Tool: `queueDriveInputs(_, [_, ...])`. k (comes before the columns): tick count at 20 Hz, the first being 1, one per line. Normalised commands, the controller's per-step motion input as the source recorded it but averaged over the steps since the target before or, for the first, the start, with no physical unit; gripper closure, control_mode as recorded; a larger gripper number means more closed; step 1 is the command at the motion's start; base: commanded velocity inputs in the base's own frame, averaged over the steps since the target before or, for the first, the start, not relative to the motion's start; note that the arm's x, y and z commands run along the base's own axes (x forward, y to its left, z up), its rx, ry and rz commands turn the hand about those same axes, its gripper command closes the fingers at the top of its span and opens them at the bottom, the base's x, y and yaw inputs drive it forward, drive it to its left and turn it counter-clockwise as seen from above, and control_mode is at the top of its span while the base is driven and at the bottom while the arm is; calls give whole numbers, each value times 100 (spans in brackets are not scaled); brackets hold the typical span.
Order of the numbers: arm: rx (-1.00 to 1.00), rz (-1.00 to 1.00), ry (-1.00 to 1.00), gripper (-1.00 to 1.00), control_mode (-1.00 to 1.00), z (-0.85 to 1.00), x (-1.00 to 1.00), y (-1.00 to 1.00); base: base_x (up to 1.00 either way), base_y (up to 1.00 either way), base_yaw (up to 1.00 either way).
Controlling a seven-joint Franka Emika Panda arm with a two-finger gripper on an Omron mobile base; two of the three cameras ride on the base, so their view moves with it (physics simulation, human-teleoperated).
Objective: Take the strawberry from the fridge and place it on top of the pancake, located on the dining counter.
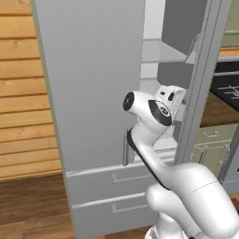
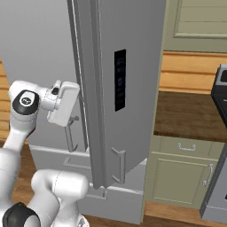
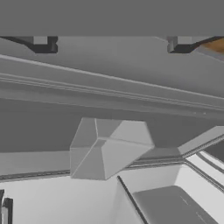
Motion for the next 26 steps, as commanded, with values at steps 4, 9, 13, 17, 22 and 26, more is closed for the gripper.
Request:
queueDriveInputs(4, [-9,-15,-3,-100,-100,-33,6,-57,0,0,0])
queueDriveInputs(9, [-8,-14,0,-100,-100,-29,1,-56,0,0,0])
queueDriveInputs(13, [-3,-20,0,-100,-100,-20,-5,-76,0,0,0])
queueDriveInputs(17, [0,-19,0,-100,-100,-7,-18,-91,0,0,0])
queueDriveInputs(22, [0,-13,0,-100,-100,0,-10,-95,0,0,0])
queueDriveInputs(26, [0,-10,0,-100,-100,0,-3,-88,0,0,0])
